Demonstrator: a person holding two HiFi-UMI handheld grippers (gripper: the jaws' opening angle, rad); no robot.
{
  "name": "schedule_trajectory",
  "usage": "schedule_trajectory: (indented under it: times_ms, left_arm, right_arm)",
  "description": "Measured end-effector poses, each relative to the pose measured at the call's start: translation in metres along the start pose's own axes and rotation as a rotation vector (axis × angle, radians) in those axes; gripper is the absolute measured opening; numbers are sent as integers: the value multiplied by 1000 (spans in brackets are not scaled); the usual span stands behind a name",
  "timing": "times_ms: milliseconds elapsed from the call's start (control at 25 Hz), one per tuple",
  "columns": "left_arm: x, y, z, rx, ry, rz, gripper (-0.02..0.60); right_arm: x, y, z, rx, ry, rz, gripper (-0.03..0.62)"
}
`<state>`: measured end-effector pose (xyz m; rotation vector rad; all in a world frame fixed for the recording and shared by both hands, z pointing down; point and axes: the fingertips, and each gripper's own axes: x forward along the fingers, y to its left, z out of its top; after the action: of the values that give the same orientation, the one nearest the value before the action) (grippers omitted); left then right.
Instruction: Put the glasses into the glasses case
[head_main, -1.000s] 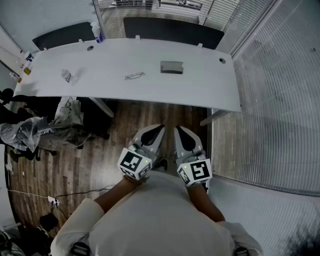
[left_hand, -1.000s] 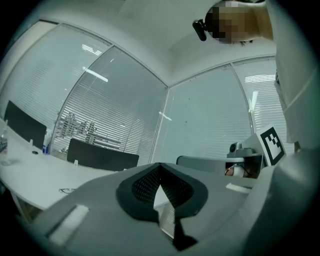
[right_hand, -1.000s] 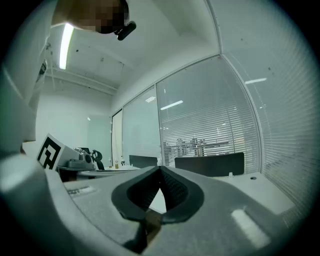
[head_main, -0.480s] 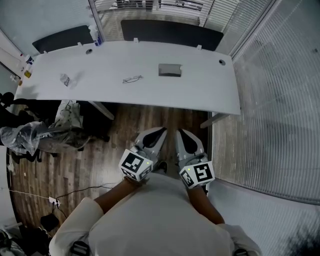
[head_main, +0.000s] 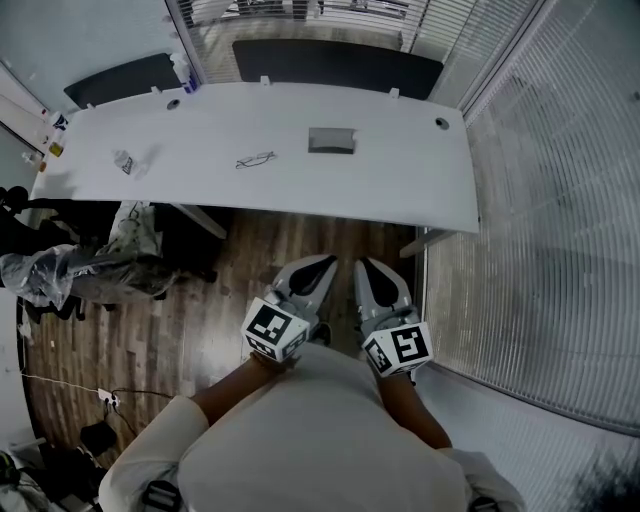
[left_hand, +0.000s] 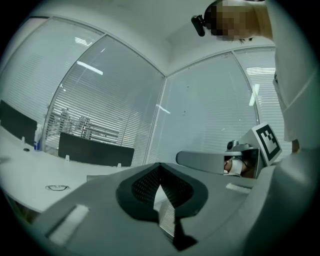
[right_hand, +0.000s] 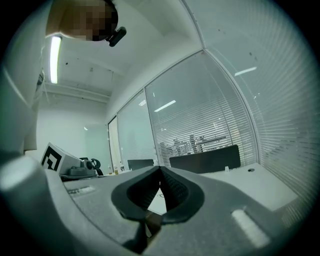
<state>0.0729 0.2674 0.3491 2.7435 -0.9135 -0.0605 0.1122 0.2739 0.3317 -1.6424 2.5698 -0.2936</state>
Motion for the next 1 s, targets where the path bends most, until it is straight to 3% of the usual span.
schedule_trajectory:
  times_ms: [400, 1000]
  left_arm:
    - [21, 37, -6, -17, 12, 31, 3]
    - [90, 205, 26, -10, -10, 43, 3]
  right_arm:
    - [35, -17, -16, 24, 44, 15, 3]
    - [221, -55, -7, -40, 69, 31, 2]
